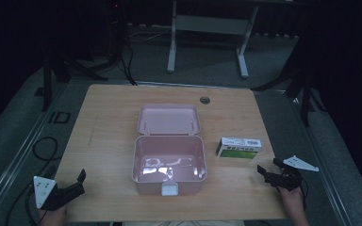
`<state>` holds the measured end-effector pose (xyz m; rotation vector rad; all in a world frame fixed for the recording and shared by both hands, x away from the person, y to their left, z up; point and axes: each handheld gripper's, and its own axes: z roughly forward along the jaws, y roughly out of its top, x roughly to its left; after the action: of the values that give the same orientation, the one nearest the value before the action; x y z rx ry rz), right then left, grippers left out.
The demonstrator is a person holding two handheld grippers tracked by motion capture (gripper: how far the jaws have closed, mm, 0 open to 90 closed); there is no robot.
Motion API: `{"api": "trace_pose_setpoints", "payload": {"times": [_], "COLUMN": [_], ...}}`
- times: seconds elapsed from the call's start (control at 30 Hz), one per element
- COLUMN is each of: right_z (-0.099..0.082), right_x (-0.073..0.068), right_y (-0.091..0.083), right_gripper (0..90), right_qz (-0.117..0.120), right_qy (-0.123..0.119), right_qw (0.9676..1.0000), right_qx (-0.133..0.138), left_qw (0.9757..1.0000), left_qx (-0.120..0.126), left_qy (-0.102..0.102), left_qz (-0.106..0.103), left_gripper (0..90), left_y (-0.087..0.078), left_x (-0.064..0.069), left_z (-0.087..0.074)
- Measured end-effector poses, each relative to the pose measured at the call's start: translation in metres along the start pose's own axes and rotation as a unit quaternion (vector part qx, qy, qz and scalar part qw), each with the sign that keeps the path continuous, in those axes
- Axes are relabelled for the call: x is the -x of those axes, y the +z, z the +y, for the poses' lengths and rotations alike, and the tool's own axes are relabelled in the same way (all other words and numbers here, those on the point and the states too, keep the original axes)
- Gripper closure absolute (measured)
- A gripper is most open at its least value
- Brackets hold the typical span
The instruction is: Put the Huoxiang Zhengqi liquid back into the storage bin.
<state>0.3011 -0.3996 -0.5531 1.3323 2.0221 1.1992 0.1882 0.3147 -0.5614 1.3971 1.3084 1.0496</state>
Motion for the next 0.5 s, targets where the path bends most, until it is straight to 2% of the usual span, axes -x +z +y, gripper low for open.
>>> {"api": "trace_pose_setpoints", "payload": {"times": [0.1, 0.17, 0.23, 0.27, 0.37, 0.4, 0.5], "right_z": [0.0, 0.0, 0.001, 0.002, 0.002, 0.003, 0.005], "right_x": [-0.002, -0.003, -0.002, -0.002, -0.003, -0.004, -0.004], "right_y": [0.001, 0.001, 0.003, 0.006, 0.007, 0.009, 0.01], "right_gripper": [12.2, 11.7, 12.6, 12.6, 12.6, 12.6, 12.6], "right_qz": [-0.012, -0.013, 0.013, 0.035, 0.048, 0.069, 0.093], "right_qy": [-0.014, -0.022, -0.029, -0.042, -0.061, -0.081, -0.099], "right_qw": [0.9998, 0.9996, 0.9992, 0.9975, 0.9954, 0.9921, 0.9872], "right_qx": [-0.004, -0.01, -0.024, -0.044, -0.056, -0.066, -0.084], "left_qw": [1.0, 1.0, 1.0, 1.0, 1.0, 1.0, 1.0], "left_qx": [-0.001, 0.0, 0.002, 0.002, 0.003, 0.002, 0.002], "left_qy": [-0.001, -0.001, -0.003, -0.004, -0.005, -0.005, -0.004], "left_qz": [0.0, 0.0, -0.001, -0.001, -0.001, -0.001, -0.002], "left_gripper": [0.2, 0.2, 0.2, 0.2, 0.2, 0.2, 0.2], "left_y": [0.0, 0.0, -0.001, -0.001, -0.001, -0.001, -0.001], "left_x": [0.0, 0.0, -0.001, -0.001, -0.001, -0.001, -0.001], "left_z": [0.0, 0.0, 0.0, 0.0, 0.001, 0.001, 0.001]}}
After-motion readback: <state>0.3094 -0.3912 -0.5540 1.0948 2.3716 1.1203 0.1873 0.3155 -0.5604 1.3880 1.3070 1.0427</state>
